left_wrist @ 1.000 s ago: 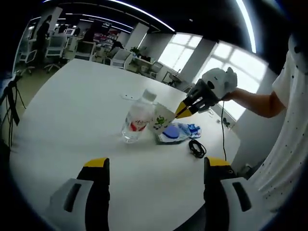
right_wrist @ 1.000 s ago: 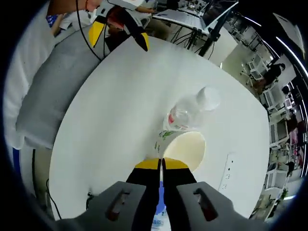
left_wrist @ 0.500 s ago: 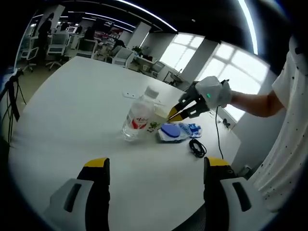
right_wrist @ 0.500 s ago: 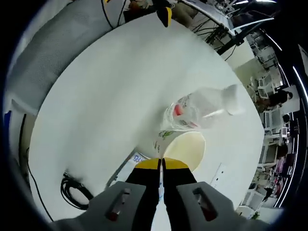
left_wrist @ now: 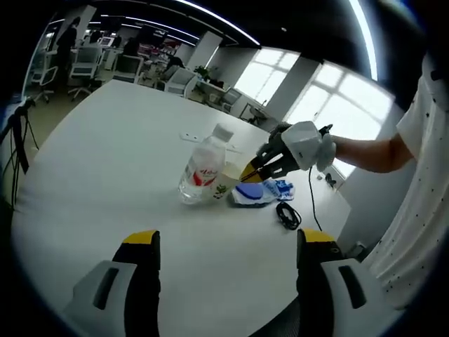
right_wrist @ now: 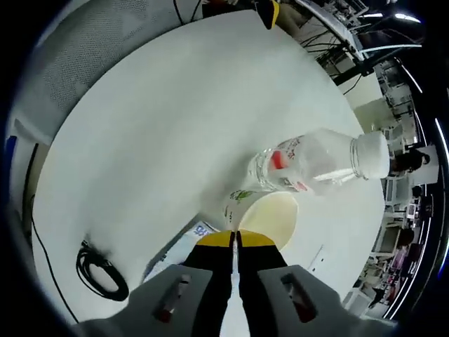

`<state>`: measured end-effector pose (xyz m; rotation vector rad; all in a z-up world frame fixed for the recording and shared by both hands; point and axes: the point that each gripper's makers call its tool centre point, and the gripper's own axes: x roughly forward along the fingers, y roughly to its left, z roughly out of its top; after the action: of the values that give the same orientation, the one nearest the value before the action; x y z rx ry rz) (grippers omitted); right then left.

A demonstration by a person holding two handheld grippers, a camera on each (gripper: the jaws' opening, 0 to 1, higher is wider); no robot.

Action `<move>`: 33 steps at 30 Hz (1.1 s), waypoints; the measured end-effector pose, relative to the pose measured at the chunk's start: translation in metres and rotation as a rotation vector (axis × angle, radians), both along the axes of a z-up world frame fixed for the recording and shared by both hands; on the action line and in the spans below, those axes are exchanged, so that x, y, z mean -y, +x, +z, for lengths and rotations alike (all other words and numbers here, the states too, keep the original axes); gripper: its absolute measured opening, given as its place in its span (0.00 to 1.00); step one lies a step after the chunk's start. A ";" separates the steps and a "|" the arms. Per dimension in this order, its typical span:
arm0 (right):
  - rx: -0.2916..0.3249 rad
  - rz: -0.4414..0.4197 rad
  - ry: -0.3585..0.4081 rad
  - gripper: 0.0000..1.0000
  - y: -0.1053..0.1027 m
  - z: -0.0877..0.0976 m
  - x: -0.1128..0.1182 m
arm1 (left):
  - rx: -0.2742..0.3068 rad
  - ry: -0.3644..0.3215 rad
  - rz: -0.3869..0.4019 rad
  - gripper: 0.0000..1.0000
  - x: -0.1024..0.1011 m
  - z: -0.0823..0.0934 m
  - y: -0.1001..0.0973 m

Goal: Arrange the tabletop items into an orderly group along one side of the table until the central work area is clear of visible clutter.

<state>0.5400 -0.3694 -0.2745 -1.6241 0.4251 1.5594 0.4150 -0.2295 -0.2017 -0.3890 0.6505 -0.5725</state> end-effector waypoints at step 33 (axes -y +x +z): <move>-0.018 -0.040 0.025 0.24 -0.004 0.001 -0.001 | 0.005 0.007 0.005 0.81 -0.002 0.003 0.000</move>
<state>0.5364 -0.3689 -0.2739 -1.5742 0.4436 1.5443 0.4153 -0.2275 -0.1990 -0.3824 0.6468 -0.5662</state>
